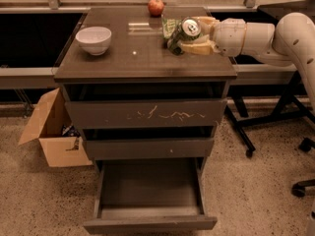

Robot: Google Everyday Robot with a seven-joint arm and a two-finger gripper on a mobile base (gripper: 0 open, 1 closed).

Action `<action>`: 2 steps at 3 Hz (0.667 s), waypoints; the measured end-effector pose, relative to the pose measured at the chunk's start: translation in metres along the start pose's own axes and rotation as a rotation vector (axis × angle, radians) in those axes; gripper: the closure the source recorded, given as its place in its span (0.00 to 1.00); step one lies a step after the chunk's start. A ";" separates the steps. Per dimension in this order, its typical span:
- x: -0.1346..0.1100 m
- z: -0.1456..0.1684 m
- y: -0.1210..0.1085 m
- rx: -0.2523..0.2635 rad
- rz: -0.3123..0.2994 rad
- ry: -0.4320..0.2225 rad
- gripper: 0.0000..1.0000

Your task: Pick green can from bottom drawer and place on counter

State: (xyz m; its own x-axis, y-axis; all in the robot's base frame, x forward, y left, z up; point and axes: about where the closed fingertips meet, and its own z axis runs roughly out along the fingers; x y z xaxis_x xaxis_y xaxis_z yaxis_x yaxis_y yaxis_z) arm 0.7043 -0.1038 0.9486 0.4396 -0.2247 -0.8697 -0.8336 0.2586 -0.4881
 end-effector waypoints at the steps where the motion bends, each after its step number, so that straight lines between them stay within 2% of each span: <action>1: 0.005 0.006 -0.002 0.004 0.023 0.006 1.00; 2: 0.011 0.019 -0.019 0.039 0.085 0.063 1.00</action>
Offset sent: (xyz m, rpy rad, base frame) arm 0.0591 0.0073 -0.0003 -0.0069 0.2336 -0.1839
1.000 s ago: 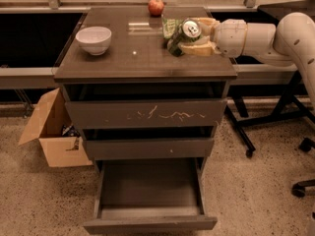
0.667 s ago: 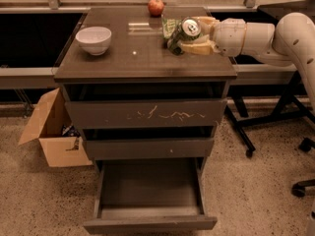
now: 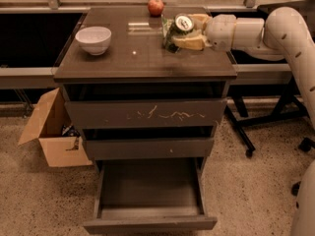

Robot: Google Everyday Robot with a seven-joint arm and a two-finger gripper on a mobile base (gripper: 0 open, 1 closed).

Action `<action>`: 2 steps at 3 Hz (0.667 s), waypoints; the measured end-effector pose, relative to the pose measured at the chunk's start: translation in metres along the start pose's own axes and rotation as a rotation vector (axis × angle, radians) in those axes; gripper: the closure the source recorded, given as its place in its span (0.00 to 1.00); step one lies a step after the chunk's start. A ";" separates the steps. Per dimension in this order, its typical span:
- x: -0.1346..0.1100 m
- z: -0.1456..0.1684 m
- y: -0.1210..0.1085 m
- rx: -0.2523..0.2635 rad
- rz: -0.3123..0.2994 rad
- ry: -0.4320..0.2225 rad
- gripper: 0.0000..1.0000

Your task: Pick green can from bottom drawer and place on counter

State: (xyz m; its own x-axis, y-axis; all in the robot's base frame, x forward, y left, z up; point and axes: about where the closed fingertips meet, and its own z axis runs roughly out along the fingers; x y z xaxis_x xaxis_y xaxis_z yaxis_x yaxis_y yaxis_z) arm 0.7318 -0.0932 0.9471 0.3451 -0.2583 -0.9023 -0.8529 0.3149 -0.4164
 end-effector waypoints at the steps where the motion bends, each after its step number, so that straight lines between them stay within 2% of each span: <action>1: 0.001 0.015 -0.012 0.011 0.125 0.089 1.00; 2: 0.003 0.023 -0.014 0.006 0.205 0.144 1.00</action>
Offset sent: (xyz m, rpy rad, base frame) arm 0.0283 0.0135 0.0029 -0.0615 0.3385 -0.1328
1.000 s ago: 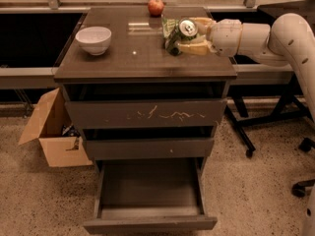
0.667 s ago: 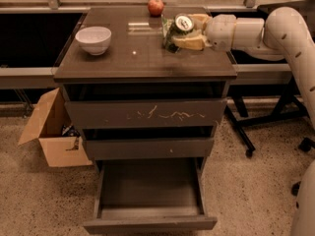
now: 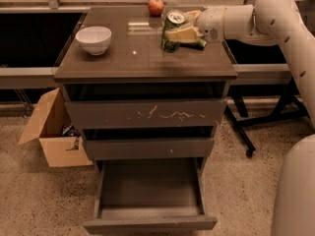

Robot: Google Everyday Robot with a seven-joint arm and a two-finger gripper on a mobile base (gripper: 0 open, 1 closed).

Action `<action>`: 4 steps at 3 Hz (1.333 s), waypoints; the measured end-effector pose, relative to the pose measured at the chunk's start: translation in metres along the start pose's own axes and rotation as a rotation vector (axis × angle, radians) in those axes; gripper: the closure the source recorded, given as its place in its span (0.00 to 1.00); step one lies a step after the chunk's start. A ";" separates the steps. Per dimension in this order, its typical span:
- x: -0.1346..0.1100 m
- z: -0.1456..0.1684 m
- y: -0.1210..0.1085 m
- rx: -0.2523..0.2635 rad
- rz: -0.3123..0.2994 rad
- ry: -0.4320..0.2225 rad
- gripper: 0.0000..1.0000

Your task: Pick green can from bottom drawer and place on counter

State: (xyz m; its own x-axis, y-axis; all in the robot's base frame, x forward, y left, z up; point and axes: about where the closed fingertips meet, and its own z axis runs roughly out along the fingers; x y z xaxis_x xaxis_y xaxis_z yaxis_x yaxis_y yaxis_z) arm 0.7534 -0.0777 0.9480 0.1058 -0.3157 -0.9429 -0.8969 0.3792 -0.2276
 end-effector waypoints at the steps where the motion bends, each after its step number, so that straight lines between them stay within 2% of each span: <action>1: 0.010 0.010 0.000 -0.024 0.078 0.049 1.00; 2: 0.029 0.020 -0.007 -0.031 0.136 0.111 0.97; 3: 0.043 0.023 -0.014 -0.027 0.161 0.171 0.68; 4: 0.049 0.024 -0.018 -0.023 0.171 0.202 0.45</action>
Offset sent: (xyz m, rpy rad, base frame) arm 0.0300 -0.0040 -0.0382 -0.0554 0.2169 -0.0536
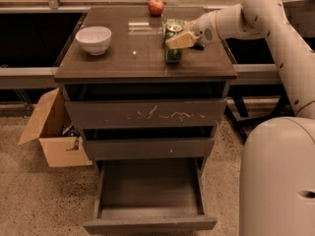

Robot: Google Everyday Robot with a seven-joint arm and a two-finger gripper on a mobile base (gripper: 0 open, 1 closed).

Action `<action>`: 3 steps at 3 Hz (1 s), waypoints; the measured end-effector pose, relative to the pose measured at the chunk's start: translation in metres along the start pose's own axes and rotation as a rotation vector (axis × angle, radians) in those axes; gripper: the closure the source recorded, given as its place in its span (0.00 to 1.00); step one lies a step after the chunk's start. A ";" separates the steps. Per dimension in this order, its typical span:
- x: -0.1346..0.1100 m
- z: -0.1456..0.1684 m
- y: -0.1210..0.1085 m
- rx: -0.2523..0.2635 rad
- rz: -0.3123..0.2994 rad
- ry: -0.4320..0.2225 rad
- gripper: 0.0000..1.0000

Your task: Pick green can from bottom drawer and place on counter

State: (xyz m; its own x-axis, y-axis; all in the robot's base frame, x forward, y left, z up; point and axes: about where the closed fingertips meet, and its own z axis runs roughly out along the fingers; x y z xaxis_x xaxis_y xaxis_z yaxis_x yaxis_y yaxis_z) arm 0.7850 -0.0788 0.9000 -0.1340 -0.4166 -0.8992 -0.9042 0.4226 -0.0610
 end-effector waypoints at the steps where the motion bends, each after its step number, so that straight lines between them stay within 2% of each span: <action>1: 0.002 0.000 -0.003 0.002 0.004 0.007 0.22; 2: 0.002 0.000 -0.003 0.002 0.005 0.007 0.01; 3: -0.004 -0.007 -0.008 0.026 -0.008 -0.013 0.00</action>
Offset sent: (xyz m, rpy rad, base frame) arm 0.0061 -0.0138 0.0044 0.0007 -0.0077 -0.0241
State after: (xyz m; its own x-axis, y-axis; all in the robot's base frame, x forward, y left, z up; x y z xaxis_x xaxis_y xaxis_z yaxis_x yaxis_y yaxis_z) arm 0.7899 -0.0865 0.9071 -0.1213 -0.4099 -0.9040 -0.8945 0.4399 -0.0794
